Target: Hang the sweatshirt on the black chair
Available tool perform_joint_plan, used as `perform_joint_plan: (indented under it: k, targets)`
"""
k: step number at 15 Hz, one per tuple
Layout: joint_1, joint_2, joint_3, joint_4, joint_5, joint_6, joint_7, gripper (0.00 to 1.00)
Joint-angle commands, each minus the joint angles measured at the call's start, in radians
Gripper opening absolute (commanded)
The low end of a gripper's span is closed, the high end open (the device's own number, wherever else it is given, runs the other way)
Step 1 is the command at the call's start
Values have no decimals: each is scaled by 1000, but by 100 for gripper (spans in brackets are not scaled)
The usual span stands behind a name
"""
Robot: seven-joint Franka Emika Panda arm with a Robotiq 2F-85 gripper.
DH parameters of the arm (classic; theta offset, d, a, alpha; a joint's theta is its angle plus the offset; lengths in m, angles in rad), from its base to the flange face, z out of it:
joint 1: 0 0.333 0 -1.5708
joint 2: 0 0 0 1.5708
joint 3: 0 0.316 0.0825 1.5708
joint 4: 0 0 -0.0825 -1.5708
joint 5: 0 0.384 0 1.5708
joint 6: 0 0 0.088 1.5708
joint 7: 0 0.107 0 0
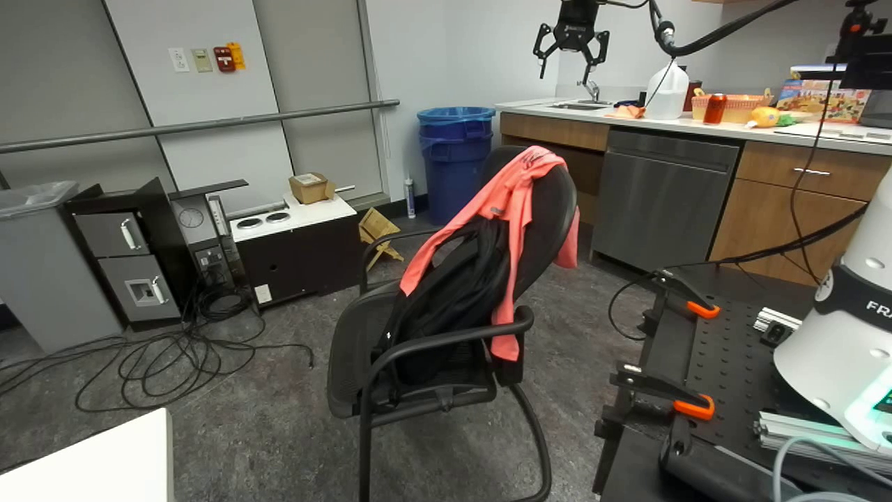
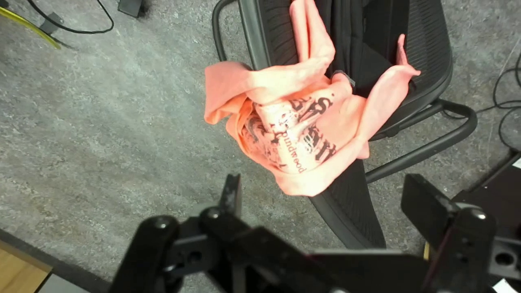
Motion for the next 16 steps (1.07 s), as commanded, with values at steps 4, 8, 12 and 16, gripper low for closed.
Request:
perform_joint_plan:
  k: [4,8,12,16]
  targets:
    - [-3,3,3,-3,0,-5,-26,100]
    - [-3,3,3,-5,0,-5,-29,100]
    - [-3,3,3,-5,0,-5,-30,100]
    - [-3,3,3,-5,0,-5,-31,100]
